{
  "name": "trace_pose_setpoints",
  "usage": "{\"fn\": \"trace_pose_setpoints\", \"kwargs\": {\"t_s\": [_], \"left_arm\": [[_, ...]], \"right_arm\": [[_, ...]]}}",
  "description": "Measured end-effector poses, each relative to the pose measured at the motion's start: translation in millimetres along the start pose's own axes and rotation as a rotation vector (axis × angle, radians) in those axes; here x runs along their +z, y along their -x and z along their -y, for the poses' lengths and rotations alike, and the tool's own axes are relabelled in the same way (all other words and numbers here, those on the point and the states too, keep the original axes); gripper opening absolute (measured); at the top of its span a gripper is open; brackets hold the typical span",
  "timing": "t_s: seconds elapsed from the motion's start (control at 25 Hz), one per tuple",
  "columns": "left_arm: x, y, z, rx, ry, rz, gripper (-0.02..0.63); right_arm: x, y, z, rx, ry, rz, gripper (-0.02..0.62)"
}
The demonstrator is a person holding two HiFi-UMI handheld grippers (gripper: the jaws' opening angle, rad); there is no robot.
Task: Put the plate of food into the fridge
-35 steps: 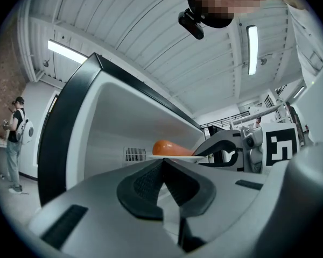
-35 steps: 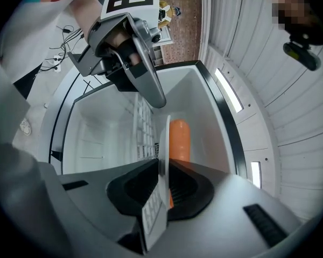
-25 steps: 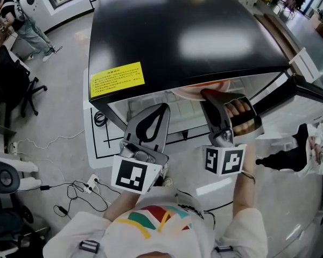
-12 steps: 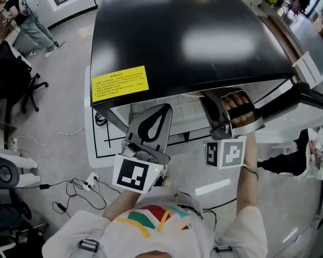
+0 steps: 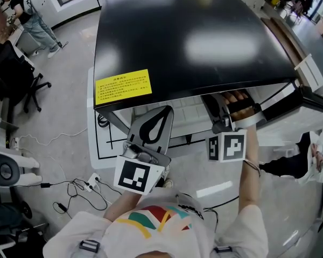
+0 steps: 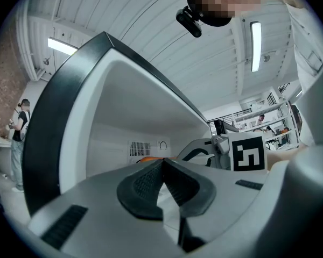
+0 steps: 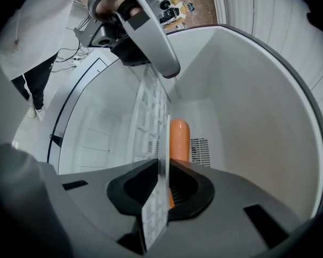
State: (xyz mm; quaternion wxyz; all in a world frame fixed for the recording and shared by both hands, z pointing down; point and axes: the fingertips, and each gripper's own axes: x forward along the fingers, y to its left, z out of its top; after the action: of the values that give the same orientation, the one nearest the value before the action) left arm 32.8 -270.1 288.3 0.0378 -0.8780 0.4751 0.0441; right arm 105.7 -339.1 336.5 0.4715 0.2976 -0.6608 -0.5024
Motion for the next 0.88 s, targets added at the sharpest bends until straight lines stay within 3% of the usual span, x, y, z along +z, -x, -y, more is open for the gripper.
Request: {"fn": "trace_pose_setpoints", "kwargs": {"t_s": [0.24, 0.44, 0.6, 0.88], "left_arm": [[-2, -2, 3, -0.011, 0.007, -0.004, 0.006], [-1, -3, 5, -0.019, 0.007, -0.002, 0.006], [-1, -3, 7, -0.022, 0.008, -0.003, 0.006], [0, -6, 13, -0.034, 0.005, 0.001, 0.006]], "right_arm": [[-2, -4, -1, 0.056, -0.016, -0.012, 0.048], [-2, -6, -2, 0.15, -0.103, -0.032, 0.048], [1, -5, 1, 0.163, -0.136, -0.005, 0.072], [8, -1, 9, 0.261, -0.41, 0.166, 0.078]]}}
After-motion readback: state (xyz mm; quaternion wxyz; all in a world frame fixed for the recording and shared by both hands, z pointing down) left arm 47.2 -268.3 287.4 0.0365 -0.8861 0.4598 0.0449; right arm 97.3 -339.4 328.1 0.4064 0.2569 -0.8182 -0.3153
